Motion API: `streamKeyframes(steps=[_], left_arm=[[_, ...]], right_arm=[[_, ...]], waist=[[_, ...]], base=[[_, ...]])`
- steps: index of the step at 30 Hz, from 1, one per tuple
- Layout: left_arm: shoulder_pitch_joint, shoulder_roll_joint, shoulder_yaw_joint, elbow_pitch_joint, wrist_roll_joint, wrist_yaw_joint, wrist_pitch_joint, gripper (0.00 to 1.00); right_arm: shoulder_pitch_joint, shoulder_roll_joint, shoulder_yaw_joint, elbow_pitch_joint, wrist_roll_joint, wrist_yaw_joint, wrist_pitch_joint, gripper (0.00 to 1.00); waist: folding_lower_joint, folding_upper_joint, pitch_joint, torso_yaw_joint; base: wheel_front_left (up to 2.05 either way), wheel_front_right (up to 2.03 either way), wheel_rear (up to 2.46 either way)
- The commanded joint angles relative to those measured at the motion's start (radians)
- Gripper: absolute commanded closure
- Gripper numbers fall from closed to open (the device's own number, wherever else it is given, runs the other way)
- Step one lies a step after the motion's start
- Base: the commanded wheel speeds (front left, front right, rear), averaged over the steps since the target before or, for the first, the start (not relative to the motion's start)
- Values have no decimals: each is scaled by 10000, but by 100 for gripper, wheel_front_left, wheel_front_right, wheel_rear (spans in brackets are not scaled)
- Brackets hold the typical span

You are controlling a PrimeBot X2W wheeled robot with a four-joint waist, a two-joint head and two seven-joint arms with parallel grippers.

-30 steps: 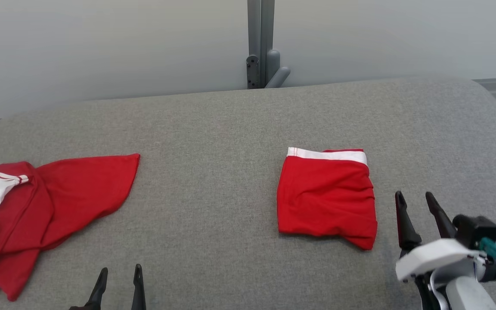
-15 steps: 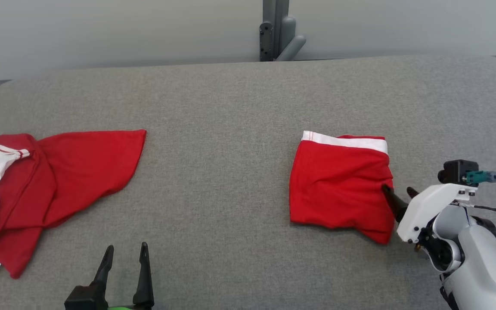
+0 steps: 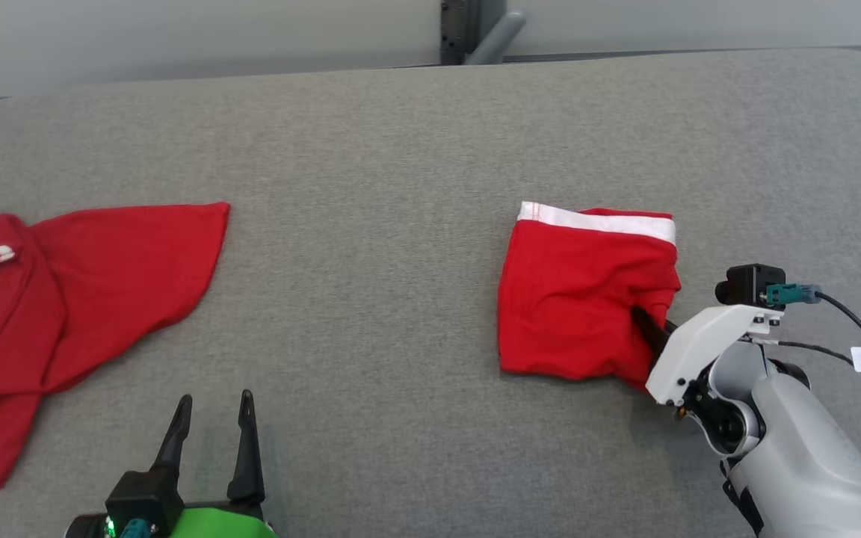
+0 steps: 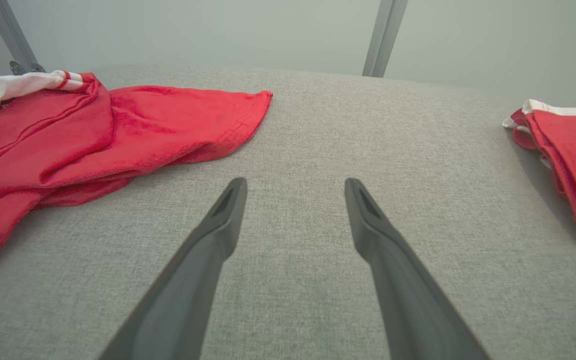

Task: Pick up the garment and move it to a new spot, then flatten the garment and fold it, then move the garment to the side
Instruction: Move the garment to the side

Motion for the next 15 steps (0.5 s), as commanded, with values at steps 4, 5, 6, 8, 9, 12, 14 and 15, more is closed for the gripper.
streamKeyframes(steps=[4, 5, 6, 8, 9, 12, 14, 15], left_arm=[[-708, 68, -93, -73, 420, -214, -3, 0], [-831, 119, -135, -69, 508, -260, -1, 0], [-962, 168, -203, -57, 591, -296, -3, 0], [-1263, 267, -327, -26, 689, -371, -3, 0], [-1403, 299, -394, -11, 746, -405, -3, 0], [-1787, 390, -548, -13, 855, -457, 20, 0], [-1992, 461, -675, -7, 943, -501, 77, 0], [-2078, 471, -712, -30, 968, -508, 106, 0]], right_arm=[[-611, -387, 314, 271, 178, -5, -313, 100], [-742, -458, 361, 365, 166, -5, -368, 100], [-898, -560, 402, 457, 119, -3, -468, 100], [-1243, -735, 417, 686, 80, -3, -660, 100], [-1421, -837, 442, 794, 37, -3, -748, 100], [-2053, -1186, 529, 1157, -103, -3, -954, 100], [-2531, -1584, 485, 1472, -185, -8, -1066, 100], [-2775, -1774, 463, 1611, -251, -8, -1112, 100]], waist=[[0, 41, 927, -2027], [0, 41, 1067, -2232], [0, 41, 1207, -2393], [0, 41, 1508, -2613], [0, 41, 1670, -2676], [0, 41, 2144, -2687], [0, 41, 2460, -2549], [0, 41, 2620, -2454]], base=[[0, 0, 0], [0, 0, 0], [0, 0, 0], [0, 0, 0], [0, 0, 0], [0, 0, 0], [0, 0, 0], [0, 0, 0]])
